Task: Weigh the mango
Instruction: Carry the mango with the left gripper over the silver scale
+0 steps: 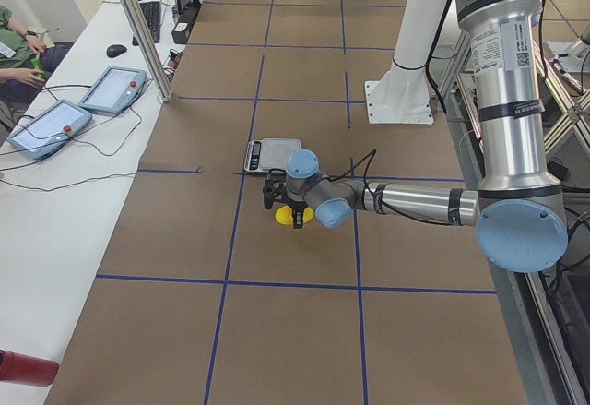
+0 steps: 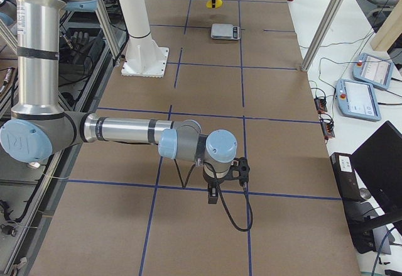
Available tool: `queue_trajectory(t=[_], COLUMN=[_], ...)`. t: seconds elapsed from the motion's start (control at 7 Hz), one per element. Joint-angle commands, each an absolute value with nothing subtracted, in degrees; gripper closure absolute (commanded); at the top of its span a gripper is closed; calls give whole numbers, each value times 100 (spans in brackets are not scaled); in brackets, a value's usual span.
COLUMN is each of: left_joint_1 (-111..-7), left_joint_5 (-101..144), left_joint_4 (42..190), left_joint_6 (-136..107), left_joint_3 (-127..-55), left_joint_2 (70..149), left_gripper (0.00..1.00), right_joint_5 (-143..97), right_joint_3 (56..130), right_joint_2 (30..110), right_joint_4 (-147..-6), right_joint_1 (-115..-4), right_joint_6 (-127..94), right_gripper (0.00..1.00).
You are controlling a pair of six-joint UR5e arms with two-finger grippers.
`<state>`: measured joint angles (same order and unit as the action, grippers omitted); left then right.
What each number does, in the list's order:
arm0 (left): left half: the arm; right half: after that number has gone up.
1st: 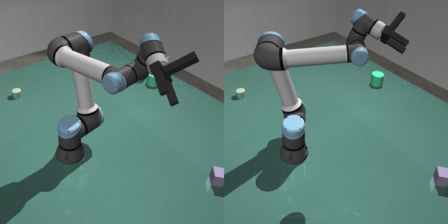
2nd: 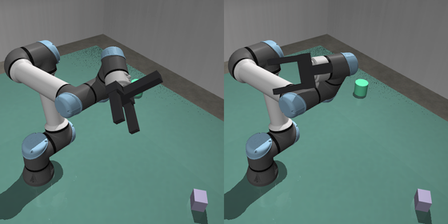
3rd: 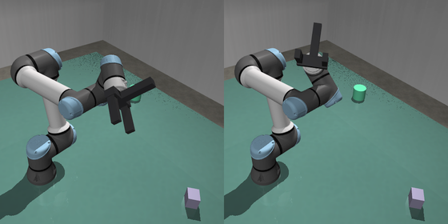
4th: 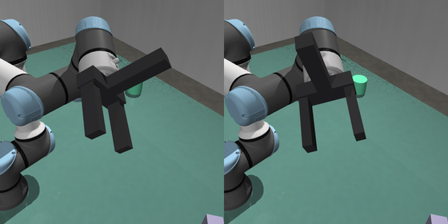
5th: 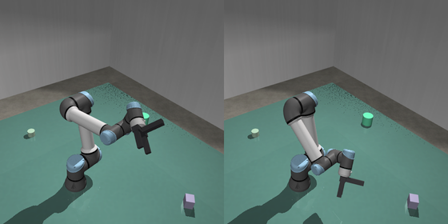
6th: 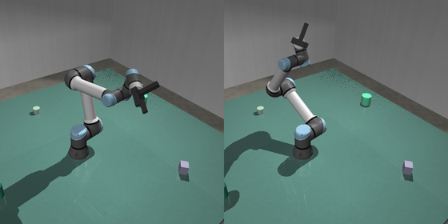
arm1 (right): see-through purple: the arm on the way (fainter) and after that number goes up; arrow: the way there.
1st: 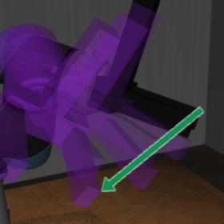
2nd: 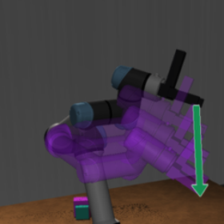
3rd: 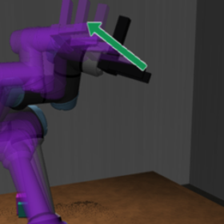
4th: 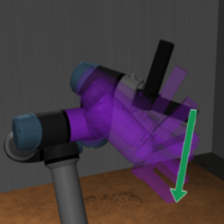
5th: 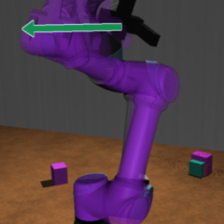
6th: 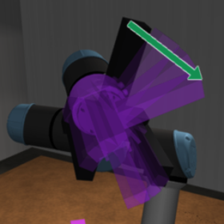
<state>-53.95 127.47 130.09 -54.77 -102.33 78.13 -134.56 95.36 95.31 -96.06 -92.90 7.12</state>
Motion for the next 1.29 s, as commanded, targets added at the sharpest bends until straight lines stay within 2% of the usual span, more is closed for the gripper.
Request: queue_trajectory(t=[0.0,0.14,0.43,0.71,1.14], left_joint_1=[-5728,-5835,-5932,-5828,-4941], left_joint_5=[13209,13210,13158,12896,12394], left_joint_4=[11907,11326,9800,8984,9087], left_joint_6=[-5188,-5125,-5124,-5203,-5423], left_joint_3=[-11176,-11362,-11364,-10823,-10231], left_joint_2=[7786,7987,9292,10682,11109], left_gripper=[100,100,100,100,100], right_joint_5=[-13456,-13456,-13456,-13456,-13456], right_joint_3=[9536,9536,9536,9536,9536], right_joint_2=[9527,9527,9527,9527,9527], right_joint_4=[-9606,-9615,-9615,-9615,-9615], right_joint_1=[-9290,-9290,-9290,-9290,-9290], right_joint_6=[712,712,712,712,712], right_gripper=[0,0,0,0,0])
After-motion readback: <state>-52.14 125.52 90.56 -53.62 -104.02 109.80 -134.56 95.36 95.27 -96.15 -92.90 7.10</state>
